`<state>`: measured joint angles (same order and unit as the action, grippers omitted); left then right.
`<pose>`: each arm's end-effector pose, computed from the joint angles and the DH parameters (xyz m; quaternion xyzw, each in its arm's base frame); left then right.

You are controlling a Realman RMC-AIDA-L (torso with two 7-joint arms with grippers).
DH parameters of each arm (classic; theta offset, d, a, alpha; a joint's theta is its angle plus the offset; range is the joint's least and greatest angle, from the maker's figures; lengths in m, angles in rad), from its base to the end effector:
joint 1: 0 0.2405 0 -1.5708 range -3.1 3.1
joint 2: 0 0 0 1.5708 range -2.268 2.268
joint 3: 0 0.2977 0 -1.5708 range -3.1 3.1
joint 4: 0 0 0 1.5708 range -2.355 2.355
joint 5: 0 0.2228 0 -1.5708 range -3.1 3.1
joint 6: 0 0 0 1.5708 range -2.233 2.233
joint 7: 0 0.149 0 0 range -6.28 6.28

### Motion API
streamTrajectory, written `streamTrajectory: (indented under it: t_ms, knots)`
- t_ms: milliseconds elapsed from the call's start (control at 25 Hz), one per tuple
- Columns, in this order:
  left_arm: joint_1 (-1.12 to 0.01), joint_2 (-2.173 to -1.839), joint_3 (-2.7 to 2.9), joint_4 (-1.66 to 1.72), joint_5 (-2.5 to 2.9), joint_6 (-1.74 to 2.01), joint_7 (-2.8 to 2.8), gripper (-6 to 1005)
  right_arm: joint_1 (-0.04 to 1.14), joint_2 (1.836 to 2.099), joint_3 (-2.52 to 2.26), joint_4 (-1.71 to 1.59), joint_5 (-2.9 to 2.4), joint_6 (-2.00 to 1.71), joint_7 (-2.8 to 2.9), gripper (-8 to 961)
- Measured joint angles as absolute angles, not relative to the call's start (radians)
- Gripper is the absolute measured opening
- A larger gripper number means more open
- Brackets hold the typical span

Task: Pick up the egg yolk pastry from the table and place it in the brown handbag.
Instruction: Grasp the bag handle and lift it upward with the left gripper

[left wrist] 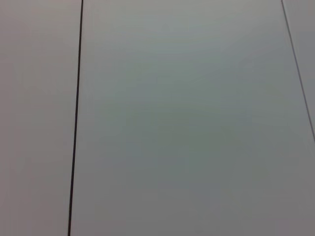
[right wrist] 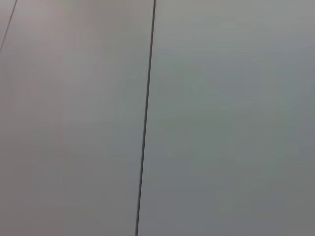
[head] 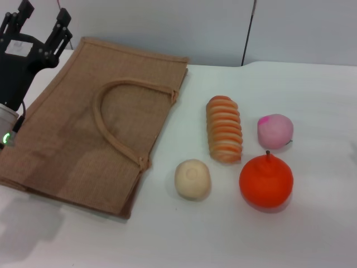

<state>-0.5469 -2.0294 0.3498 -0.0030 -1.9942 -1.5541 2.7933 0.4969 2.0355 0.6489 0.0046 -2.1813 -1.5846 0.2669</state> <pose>-0.3274 0.3730 0.0181 -0.6779 -0.1071 -0.4430 0.5768 0.3378 0.3532 0.0127 -0.6872 0.0831 0.4162 0.5896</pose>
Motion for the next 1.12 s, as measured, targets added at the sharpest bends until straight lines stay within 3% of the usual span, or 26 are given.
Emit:
streamTrajectory:
  t_ms: [640,1120]
  knots:
    - [-0.546,-2.028,0.350,-0.001,-1.994,-1.544,2.722,770,0.498,2.036,0.649,0.005,-2.181,-1.584,0.267,879]
    - [-0.582,-1.925,0.422,0.119,-1.797,-1.396,1.944,771,0.500,2.036,0.649,0.005,-2.181,-1.583,0.267,880]
